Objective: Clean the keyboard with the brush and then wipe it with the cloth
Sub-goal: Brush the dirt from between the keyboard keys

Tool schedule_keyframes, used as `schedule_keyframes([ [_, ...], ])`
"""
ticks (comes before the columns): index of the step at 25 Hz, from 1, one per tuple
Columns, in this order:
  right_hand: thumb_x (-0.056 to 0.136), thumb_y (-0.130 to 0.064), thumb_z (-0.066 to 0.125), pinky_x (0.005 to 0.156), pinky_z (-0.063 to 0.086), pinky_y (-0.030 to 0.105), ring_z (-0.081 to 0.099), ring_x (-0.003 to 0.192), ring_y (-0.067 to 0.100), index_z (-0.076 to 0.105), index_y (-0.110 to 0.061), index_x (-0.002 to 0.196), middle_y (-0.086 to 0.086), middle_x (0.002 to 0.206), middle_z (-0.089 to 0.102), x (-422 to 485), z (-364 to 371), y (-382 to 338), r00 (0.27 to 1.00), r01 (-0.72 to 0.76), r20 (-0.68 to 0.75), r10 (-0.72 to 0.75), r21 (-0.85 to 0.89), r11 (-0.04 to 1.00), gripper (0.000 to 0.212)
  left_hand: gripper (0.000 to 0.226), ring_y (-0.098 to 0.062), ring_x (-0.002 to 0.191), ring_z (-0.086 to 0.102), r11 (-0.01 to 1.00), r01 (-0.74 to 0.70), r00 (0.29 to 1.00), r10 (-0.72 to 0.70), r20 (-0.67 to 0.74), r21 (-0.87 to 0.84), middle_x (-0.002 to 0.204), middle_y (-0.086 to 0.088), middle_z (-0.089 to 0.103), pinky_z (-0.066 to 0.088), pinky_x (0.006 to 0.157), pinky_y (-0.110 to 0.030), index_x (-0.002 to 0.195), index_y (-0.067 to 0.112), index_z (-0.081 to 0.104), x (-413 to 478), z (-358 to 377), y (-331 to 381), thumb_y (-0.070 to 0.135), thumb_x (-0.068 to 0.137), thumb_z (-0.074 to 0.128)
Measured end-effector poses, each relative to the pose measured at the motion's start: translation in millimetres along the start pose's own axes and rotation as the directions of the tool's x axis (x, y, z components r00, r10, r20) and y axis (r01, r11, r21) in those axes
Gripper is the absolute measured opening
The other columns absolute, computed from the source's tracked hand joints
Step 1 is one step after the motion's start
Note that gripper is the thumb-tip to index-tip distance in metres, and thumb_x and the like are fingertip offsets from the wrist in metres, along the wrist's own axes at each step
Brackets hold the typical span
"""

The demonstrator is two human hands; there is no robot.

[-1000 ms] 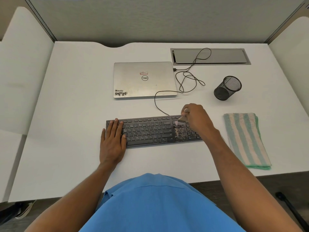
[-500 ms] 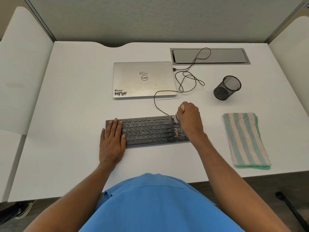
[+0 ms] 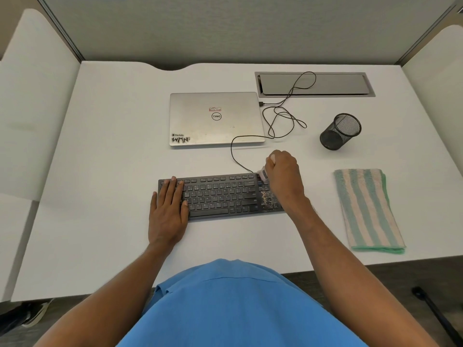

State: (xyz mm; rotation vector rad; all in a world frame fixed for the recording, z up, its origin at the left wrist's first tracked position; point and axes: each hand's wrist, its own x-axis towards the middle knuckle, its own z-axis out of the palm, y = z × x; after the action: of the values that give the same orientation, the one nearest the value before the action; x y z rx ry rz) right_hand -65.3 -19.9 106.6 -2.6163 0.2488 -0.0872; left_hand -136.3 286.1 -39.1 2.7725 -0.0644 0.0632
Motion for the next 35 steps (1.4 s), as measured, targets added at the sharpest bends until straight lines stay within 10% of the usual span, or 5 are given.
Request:
schedule_keyframes([
  [7,0.101,-0.017,0.051,0.064,0.042,0.032,0.062,0.082,0.030,0.062,-0.002,0.092,0.014,0.093,0.065,4,-3,8,0.988,-0.050,0.137,0.072,-0.157,0.986,0.020,0.061,-0.018,0.163,0.013,1.000,-0.001,1.000,0.001,0.002,0.000,0.176,0.001,0.020,0.016,0.131,-0.052,0.167,0.021,0.028,0,-1,1,0.038,0.108,0.027],
  [13,0.103,-0.013,0.048,0.049,0.036,0.017,0.055,0.064,0.012,0.059,0.000,0.086,0.012,0.088,0.061,11,-27,5,0.998,-0.060,-0.038,0.059,-0.033,0.998,0.025,0.062,-0.018,0.164,0.011,1.000,0.003,1.000,-0.003,0.005,0.001,0.176,0.001,0.019,0.016,0.131,-0.052,0.167,0.021,0.027,1,0,0,0.039,0.108,0.026],
  [17,0.100,-0.002,0.054,0.053,0.043,0.008,0.057,0.058,-0.001,0.064,-0.002,0.087,0.004,0.080,0.060,8,-27,2,0.978,-0.060,0.205,0.026,0.163,0.985,0.017,0.062,-0.018,0.164,0.011,1.000,-0.001,1.000,0.001,0.005,0.001,0.176,0.001,0.019,0.016,0.131,-0.052,0.167,0.021,0.027,1,0,0,0.039,0.108,0.026],
  [25,0.097,-0.002,0.054,0.062,0.041,0.023,0.057,0.075,0.021,0.069,0.003,0.099,0.012,0.095,0.068,9,-25,8,0.967,-0.142,0.212,0.142,-0.016,0.990,0.016,0.061,-0.018,0.163,0.012,1.000,0.000,1.000,0.000,-0.001,-0.014,0.176,0.001,0.020,0.016,0.131,-0.052,0.167,0.021,0.028,0,-1,1,0.038,0.108,0.028],
  [35,0.099,0.003,0.049,0.043,0.034,0.002,0.050,0.067,0.034,0.060,0.019,0.096,0.033,0.097,0.062,0,-18,6,0.985,-0.171,0.055,0.165,0.128,0.977,0.020,0.061,-0.018,0.163,0.013,1.000,-0.004,1.000,0.004,-0.002,-0.004,0.176,0.001,0.020,0.016,0.131,-0.052,0.167,0.021,0.028,1,-1,1,0.037,0.109,0.028],
])
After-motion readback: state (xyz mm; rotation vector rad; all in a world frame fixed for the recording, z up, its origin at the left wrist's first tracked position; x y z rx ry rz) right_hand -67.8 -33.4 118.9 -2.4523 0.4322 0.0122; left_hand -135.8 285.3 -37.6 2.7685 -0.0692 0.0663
